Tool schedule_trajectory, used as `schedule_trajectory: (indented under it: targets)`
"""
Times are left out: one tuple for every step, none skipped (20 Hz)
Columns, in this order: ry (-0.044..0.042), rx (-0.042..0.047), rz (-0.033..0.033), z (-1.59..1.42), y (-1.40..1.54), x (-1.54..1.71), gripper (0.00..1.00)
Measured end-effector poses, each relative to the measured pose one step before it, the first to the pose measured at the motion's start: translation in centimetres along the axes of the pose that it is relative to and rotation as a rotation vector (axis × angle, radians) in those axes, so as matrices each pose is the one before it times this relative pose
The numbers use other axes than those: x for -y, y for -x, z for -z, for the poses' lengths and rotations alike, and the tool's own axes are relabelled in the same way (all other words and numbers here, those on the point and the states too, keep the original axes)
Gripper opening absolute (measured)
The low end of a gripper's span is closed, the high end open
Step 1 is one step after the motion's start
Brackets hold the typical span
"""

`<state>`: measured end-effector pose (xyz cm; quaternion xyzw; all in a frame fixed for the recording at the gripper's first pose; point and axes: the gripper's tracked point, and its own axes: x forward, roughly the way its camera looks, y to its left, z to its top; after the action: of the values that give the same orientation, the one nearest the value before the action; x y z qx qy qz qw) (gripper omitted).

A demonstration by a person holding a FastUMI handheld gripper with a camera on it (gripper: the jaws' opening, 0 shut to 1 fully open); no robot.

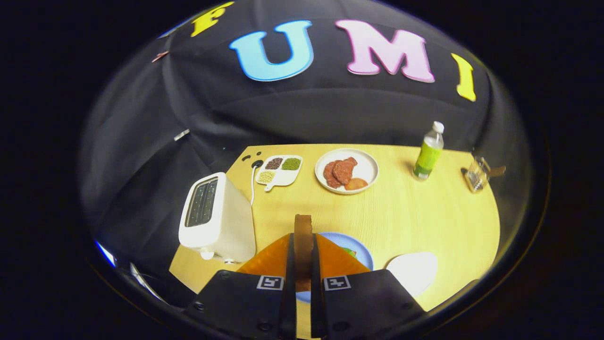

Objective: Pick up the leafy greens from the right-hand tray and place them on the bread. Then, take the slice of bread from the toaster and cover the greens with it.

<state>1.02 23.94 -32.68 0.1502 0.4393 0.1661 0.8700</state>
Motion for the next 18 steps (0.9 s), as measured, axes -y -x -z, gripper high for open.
schedule_trajectory:
  targets:
    - [-0.02906, 0.00148, 0.00195, 0.622, -0.322, 0.529, 0.16]
    - [-0.02792, 0.00385, -0.0022, 0.439, -0.335, 0.192, 0.16]
    - [-0.02861, 0.00443, -0.00361, 0.38, -0.294, 0.141, 0.16]
    - [-0.02656, 0.00413, -0.00064, 0.624, -0.532, 0.287, 0.16]
    - [-0.03611, -0.001, -0.00641, 0.578, -0.362, 0.26, 0.16]
    - [-0.05355, -0.00463, -0.01245, 0.476, -0.343, -0.092, 0.16]
    - [-0.05642, -0.00663, -0.01676, 0.478, -0.359, -0.033, 0.16]
    - [-0.04816, -0.00612, -0.01713, 0.476, -0.459, 0.176, 0.16]
    - [-0.04795, -0.00344, -0.0118, 0.351, -0.334, 0.636, 0.16]
    - [-0.03606, -0.00177, -0.00254, 0.546, -0.719, 1.223, 0.16]
    - [-0.03529, 0.00048, 0.00475, 0.025, -0.257, 1.044, 0.16]
    - [-0.03007, 0.0018, 0.00447, -0.017, -0.199, 0.862, 0.16]
    - [-0.02094, -0.00291, 0.01591, 0.19, -0.255, 1.299, 0.16]
    - [-0.00662, -0.0062, 0.01211, 0.112, -0.166, 1.15, 0.16]
    - [-0.00027, -0.00883, 0.008, 0.16, -0.137, 0.902, 0.16]
    - [-0.0014, -0.00793, 0.0135, 0.144, -0.309, 1.009, 0.16]
    - [-0.00625, -0.00943, 0.00396, 0.117, -0.142, 0.76, 0.17]
    - [-0.00185, -0.01333, 0.00475, 0.108, -0.06, 0.568, 0.19]
